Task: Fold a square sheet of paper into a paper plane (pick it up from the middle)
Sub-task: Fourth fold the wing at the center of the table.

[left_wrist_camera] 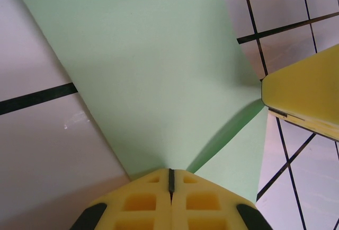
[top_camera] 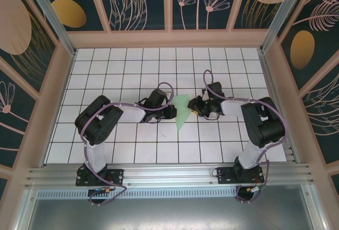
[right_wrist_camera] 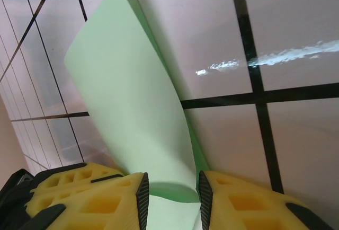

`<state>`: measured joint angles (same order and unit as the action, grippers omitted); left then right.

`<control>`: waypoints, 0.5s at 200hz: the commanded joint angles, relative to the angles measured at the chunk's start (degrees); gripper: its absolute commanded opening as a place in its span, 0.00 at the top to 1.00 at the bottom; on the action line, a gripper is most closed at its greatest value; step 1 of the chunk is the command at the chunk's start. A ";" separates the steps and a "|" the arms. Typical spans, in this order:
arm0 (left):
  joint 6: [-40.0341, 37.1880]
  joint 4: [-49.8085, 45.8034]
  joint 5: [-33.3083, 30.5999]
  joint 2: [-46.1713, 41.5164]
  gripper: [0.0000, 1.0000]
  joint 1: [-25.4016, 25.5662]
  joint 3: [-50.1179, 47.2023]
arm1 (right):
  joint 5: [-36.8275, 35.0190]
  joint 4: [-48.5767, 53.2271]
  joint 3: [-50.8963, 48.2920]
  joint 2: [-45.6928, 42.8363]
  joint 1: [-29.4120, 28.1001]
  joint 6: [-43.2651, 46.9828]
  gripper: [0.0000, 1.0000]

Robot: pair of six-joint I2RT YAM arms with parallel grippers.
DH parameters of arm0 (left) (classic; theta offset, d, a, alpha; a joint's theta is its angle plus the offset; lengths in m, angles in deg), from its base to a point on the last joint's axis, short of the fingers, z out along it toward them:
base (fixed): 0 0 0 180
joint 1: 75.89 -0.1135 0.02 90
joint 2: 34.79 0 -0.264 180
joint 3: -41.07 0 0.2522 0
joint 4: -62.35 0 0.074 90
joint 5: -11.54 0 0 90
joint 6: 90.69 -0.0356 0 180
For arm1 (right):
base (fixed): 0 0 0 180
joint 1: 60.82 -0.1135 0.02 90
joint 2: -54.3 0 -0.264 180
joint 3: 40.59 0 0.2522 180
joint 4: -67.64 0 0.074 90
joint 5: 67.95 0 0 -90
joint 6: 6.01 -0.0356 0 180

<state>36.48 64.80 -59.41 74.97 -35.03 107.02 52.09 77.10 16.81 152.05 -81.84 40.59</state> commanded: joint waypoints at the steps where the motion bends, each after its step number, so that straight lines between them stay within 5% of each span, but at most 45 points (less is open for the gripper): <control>1: -0.60 -6.26 -0.10 -0.07 0.97 0.20 -0.28 | 0.99 -0.91 0.39 -1.95 -0.29 0.95 0.66; 59: -0.79 -7.23 -1.42 -1.37 0.89 0.26 0.45 | 1.97 1.26 2.84 -0.43 -0.20 5.76 0.82; 100: 0.00 -8.27 -5.22 -5.24 0.67 0.22 1.35 | 2.57 2.08 3.35 -0.80 -0.28 6.14 0.95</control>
<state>36.59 61.09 -60.96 73.11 -34.81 107.41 53.60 77.85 18.82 152.05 -81.84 45.29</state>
